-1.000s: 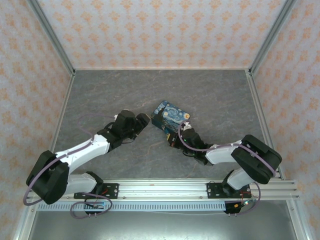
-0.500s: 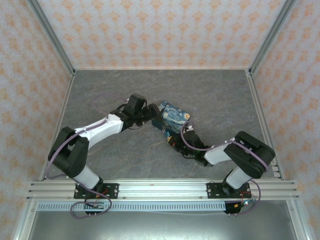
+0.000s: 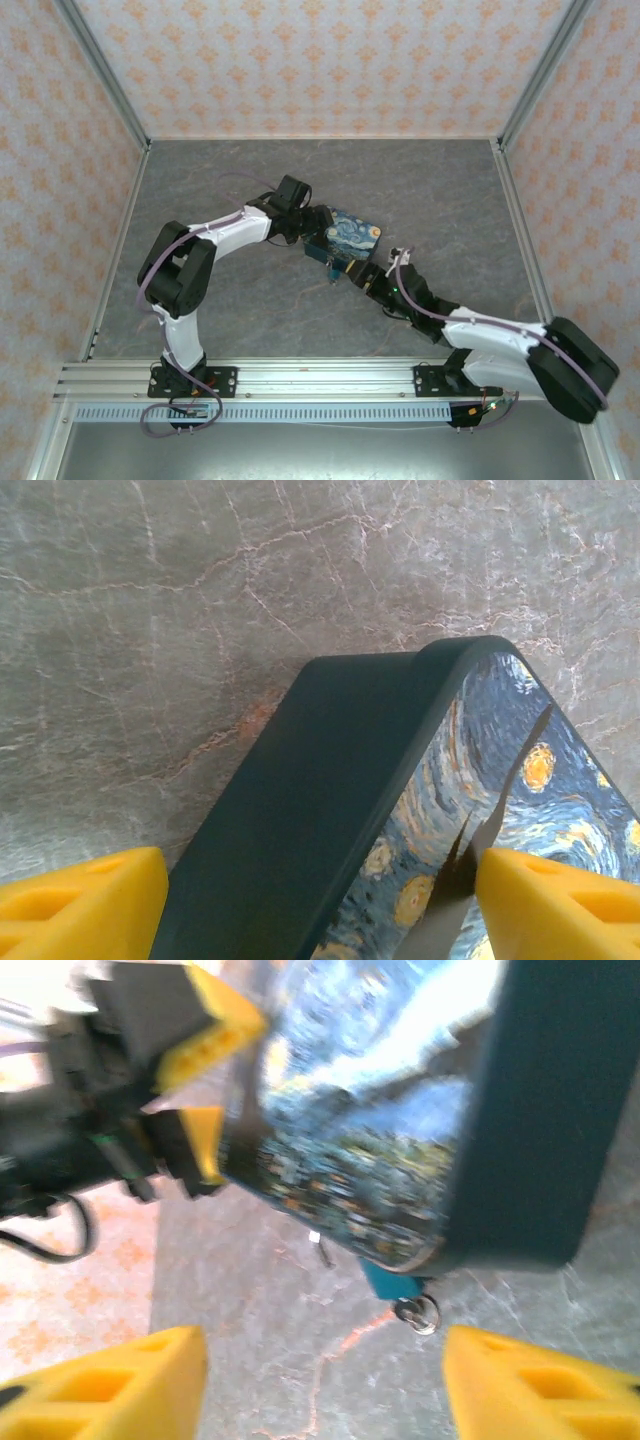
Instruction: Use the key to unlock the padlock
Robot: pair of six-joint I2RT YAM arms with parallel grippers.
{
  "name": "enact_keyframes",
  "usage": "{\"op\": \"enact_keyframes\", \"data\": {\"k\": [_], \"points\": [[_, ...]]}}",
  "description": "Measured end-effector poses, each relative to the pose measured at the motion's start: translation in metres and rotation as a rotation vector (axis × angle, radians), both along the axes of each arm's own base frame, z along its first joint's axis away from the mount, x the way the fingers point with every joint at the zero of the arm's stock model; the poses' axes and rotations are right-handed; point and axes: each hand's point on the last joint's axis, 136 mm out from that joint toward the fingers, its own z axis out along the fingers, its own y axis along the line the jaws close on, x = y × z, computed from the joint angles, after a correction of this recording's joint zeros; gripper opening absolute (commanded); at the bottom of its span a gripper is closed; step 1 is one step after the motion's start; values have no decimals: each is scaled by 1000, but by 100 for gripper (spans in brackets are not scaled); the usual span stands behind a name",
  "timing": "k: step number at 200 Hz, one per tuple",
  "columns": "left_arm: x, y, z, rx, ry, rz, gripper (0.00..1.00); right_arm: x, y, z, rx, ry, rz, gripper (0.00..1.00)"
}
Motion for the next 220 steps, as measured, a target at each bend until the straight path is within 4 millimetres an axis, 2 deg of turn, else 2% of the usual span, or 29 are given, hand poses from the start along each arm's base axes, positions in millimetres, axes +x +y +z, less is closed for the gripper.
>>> {"op": "enact_keyframes", "data": {"k": [18, 38, 109, 131, 169, 220], "points": [[0, 0, 0, -1, -1, 0, 81, -2, -5, 18, 12, -67, 3, 77], [0, 1, -2, -5, -7, 1, 80, -3, -6, 24, 12, -92, 10, 79], [-13, 7, -3, -23, -32, 9, 81, -1, 8, -16, -55, 7, 74, 81], [-18, 10, -3, -22, -27, 11, 80, 11, 9, -18, -49, 13, 65, 81], [-27, 16, -4, -24, -25, 23, 80, 37, 0, -26, -55, 36, 45, 80], [-46, 30, -7, -50, -27, 65, 81, 73, -3, -16, -53, -1, 73, 81]]}}
